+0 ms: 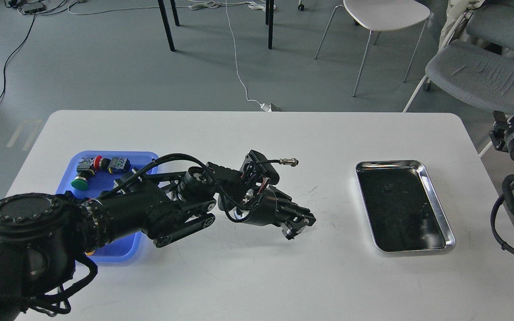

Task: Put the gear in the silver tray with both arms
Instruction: 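Carry the black gear with the left gripper toward the silver tray, then open the left gripper, dropping the gear on the table, and withdraw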

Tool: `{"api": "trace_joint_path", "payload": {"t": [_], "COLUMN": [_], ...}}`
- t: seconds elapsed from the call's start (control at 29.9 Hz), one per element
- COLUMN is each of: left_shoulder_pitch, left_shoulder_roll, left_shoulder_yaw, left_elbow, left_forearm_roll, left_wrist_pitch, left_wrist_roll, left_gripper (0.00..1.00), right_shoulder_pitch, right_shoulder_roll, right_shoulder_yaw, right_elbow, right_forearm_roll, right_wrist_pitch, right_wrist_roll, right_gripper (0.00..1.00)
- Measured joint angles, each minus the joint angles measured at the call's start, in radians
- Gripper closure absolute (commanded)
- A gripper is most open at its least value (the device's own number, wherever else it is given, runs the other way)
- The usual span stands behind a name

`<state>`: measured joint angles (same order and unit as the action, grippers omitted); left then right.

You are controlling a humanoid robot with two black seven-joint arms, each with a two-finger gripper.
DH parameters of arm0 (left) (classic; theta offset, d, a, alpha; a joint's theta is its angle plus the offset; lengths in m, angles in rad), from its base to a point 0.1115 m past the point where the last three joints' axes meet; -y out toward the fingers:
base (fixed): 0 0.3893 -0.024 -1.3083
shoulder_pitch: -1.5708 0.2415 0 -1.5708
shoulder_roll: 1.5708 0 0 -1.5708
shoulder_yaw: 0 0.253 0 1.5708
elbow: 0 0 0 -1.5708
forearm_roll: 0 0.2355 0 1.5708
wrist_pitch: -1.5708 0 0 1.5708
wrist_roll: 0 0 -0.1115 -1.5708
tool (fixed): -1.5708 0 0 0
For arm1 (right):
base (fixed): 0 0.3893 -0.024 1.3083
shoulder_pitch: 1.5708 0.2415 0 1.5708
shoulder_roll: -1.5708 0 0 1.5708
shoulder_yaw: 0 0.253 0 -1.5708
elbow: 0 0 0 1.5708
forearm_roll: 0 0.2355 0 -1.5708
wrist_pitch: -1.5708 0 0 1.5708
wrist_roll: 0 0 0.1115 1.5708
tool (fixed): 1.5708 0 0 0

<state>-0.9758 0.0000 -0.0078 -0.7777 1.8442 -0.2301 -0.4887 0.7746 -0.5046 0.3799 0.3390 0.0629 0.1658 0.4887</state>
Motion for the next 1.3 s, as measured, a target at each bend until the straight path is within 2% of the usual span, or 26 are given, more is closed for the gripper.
{"api": "trace_joint_path", "payload": {"t": [0.1,0.43,0.67,0.94,1.07,1.14,1.3], "left_shoulder_pitch": [0.000,0.000,-0.006,-0.040,-0.070,-0.084,-0.113], "left_shoulder_roll": [0.000,0.000,0.000,0.000,0.000,0.000,0.000], "left_shoulder_yaw": [0.000,0.000,0.000,-0.060,-0.083,-0.099,-0.131], "left_elbow": [0.000,0.000,0.000,0.003,0.008,0.012,0.034], "left_forearm_roll": [-0.003,-0.049,-0.092,-0.133,-0.210,-0.272,-0.394], "left_wrist_pitch": [-0.001,-0.001,-0.001,-0.001,-0.001,0.005,0.024], "left_wrist_roll": [0.000,0.000,0.000,0.000,0.000,0.000,0.000], "left_gripper": [0.70,0.54,0.49,0.31,0.25,0.19,0.13], "right_shoulder_pitch": [0.003,0.004,0.002,0.030,0.063,0.077,0.130], "right_shoulder_roll": [0.000,0.000,-0.004,-0.016,-0.017,-0.017,-0.017], "right_shoulder_yaw": [-0.001,-0.002,-0.003,-0.049,-0.096,-0.115,-0.179], "right_elbow": [0.000,0.000,0.001,0.005,0.008,0.008,0.013], "right_forearm_roll": [0.000,0.000,0.000,-0.001,-0.001,-0.001,-0.001], "right_wrist_pitch": [0.000,0.001,0.001,0.003,0.004,0.010,0.025], "right_wrist_roll": [0.000,0.000,0.000,0.000,0.000,0.000,0.000], "right_gripper": [0.05,0.05,0.05,0.05,0.05,0.05,0.05]}}
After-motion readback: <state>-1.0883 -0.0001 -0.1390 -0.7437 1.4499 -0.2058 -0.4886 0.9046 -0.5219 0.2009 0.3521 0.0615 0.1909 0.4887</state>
